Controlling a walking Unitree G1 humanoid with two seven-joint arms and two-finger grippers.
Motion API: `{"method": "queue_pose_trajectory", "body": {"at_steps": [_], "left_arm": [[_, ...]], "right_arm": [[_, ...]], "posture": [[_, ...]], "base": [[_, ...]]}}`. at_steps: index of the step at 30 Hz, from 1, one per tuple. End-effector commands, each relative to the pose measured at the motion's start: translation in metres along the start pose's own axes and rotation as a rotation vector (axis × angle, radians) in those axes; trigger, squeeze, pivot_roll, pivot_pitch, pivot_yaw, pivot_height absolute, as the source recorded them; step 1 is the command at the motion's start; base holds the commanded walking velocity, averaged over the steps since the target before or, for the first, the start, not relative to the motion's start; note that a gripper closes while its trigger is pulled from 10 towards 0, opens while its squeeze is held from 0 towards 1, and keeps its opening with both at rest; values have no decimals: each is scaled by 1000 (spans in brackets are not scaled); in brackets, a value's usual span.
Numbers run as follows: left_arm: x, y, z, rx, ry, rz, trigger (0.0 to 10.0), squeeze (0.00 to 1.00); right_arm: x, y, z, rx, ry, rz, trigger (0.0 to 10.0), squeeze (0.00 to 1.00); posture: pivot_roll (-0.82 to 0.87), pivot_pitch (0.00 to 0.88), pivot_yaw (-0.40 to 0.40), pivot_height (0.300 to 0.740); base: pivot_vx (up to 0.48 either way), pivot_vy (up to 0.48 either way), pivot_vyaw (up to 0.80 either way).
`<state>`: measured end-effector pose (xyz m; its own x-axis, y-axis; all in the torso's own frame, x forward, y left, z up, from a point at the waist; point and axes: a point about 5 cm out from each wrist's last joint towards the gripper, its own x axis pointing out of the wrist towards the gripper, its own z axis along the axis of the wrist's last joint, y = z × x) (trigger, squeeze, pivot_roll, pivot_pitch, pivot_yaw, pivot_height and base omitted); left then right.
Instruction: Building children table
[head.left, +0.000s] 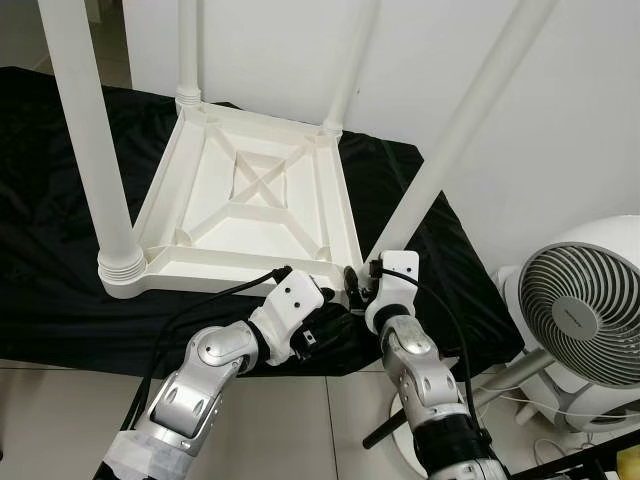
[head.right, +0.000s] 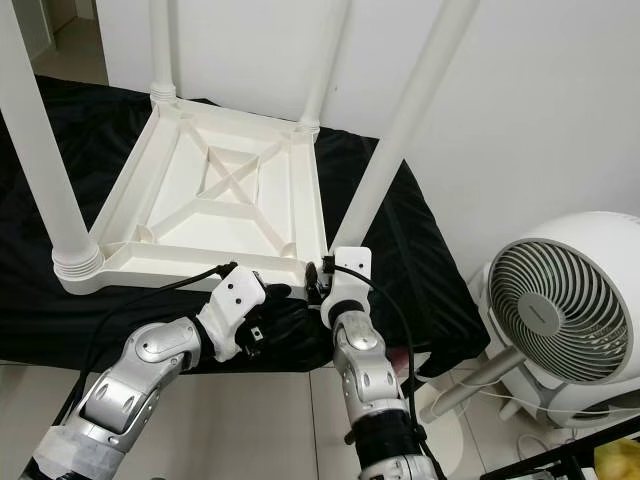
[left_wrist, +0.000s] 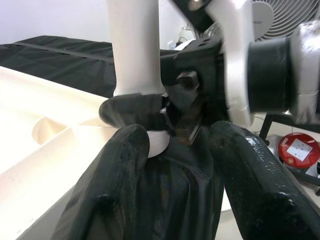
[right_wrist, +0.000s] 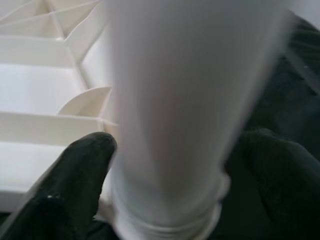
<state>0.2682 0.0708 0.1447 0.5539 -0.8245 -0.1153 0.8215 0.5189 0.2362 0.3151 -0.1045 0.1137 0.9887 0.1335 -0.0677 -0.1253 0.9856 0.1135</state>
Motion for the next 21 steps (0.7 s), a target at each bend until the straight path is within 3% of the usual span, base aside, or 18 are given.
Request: {"method": "queue_pose_trajectory", "body": {"at_steps": [1, 4, 5, 9, 11, 15, 17, 21], "left_arm": [[4, -3, 3, 3, -6, -7, 10000, 0], [4, -3, 3, 4, -7, -7, 10000, 0], [4, -3, 3, 8, -9, -7, 10000, 0], [5, -2, 4, 14, -11, -8, 10000, 0], [6, -1, 4, 16, -10, -10, 10000, 0], [6, -1, 4, 15, -10, -11, 10000, 0], [6, 0, 4, 16, -10, -11, 10000, 0], [6, 1, 5, 16, -12, -11, 10000, 0]], "right_arm": [[-2, -10, 5, 16, -32, -2, 10000, 1000], [-3, -12, 8, 5, -48, 17, 10000, 1000], [-4, -15, 9, -7, -59, 69, 10000, 0], [-5, -18, 10, -28, -66, 166, 10000, 0], [-2, -28, 14, -60, -64, 292, 10000, 0], [0, -30, 15, -69, -57, 321, 10000, 0], [8, -31, 14, -120, -39, 425, 10000, 0], [12, -29, 10, -158, -18, 479, 10000, 0]], "posture": [[117, 18, -196, 740], [119, 11, -197, 740], [117, 9, -195, 740], [116, 5, -193, 740], [117, 4, -191, 740], [119, 1, -189, 740], [123, 0, -183, 740], [125, 0, -178, 740]], "base": [[0, 0, 0], [0, 0, 0], [0, 0, 0], [0, 0, 0], [0, 0, 0], [0, 0, 0], [0, 0, 0], [0, 0, 0]]}}
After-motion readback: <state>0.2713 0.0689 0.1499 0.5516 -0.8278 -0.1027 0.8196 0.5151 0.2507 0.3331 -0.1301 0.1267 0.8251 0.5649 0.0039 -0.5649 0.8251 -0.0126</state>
